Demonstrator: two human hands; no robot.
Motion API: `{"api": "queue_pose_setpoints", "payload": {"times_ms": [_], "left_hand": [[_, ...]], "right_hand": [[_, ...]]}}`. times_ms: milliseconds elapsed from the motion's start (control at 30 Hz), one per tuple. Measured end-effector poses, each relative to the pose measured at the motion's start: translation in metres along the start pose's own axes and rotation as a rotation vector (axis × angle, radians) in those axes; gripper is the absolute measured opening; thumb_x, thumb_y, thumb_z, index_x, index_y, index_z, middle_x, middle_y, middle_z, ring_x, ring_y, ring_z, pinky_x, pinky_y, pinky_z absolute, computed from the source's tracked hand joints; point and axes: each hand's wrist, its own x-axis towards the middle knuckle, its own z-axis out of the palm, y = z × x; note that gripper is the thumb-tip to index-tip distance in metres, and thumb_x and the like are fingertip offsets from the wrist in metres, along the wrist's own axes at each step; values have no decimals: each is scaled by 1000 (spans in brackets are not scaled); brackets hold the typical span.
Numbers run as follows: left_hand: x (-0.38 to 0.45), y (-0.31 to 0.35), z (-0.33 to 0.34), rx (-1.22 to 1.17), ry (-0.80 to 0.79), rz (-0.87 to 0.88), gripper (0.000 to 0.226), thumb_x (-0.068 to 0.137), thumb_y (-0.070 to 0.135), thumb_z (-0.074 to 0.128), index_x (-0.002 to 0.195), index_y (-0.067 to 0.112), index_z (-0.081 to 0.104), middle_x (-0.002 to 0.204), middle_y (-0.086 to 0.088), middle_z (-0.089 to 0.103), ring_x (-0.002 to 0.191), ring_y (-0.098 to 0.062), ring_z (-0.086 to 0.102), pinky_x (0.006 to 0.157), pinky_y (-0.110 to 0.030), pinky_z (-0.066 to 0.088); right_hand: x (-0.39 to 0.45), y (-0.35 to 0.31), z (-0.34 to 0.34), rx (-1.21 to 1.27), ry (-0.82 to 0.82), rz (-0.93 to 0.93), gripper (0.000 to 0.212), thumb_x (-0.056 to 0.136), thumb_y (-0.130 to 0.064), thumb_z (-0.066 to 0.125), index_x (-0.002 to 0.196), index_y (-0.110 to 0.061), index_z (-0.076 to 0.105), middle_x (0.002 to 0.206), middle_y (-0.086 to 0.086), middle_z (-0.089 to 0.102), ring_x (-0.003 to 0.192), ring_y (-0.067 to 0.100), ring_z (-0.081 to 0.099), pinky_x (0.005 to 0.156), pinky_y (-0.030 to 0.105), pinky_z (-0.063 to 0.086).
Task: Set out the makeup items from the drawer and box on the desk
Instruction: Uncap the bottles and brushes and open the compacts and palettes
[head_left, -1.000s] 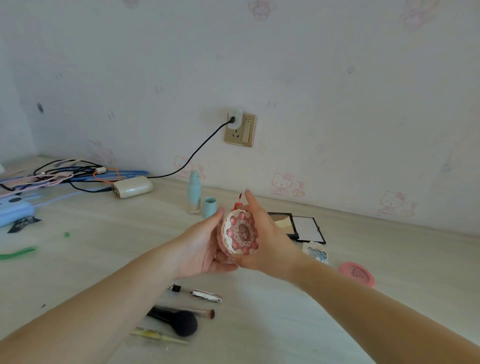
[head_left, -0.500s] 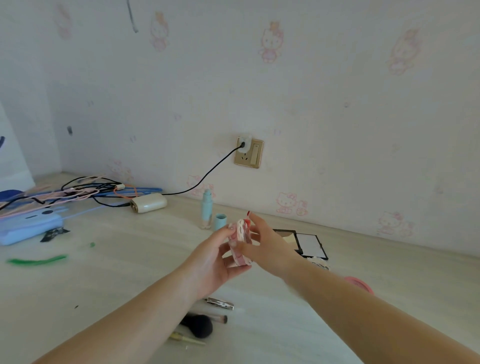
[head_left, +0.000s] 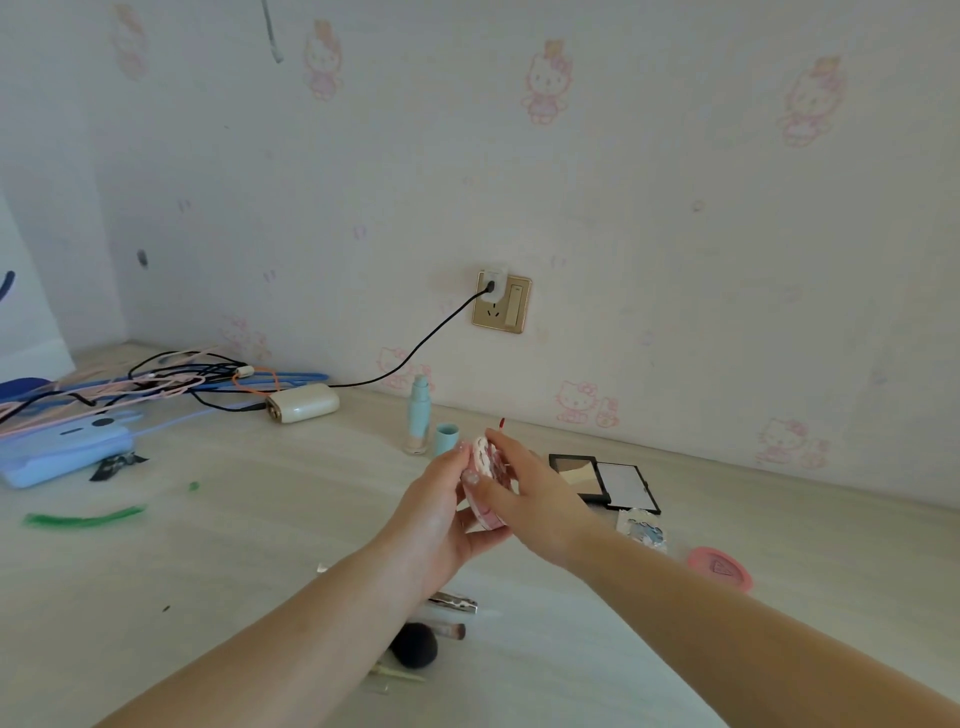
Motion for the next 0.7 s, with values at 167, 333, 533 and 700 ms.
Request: {"api": "queue_pose_setpoints", "payload": {"times_ms": [167,333,533,700], "left_hand": [[7,3,-6,-126,72,-21,40,99,38,33,113,9,57,113,-23,64,90,-34,65,73,-46,58],[9,6,-13,-56,85,-43,30,99,31,39,106,10,60,107,-18,66,86,-29,65,71,-45,58],[17,7,-26,129,175,4,21,96,20,48,110,11,62,103,-9,67,81,-21,64,63,-33,56],[20,6,-43,770,-33,102,15,79,30,74,90,27,64,94,6,70,87,-9,65,85,-29,52]], "right_hand": [[5,4,-11,348,121,149,55,92,-56,30,106,-9,55,99,22,65,83,23,62,93,41,50],[14,17,-12,829,212,310,40,97,-42,38,109,-9,59,104,14,68,98,28,66,86,41,55],[19,29,-8,1146,321,394,31,98,-37,42,113,-12,50,96,13,65,90,30,66,81,45,55],[21,39,8,1159,313,457,32,97,-38,42,111,-12,51,100,14,65,90,29,66,87,46,53]]}}
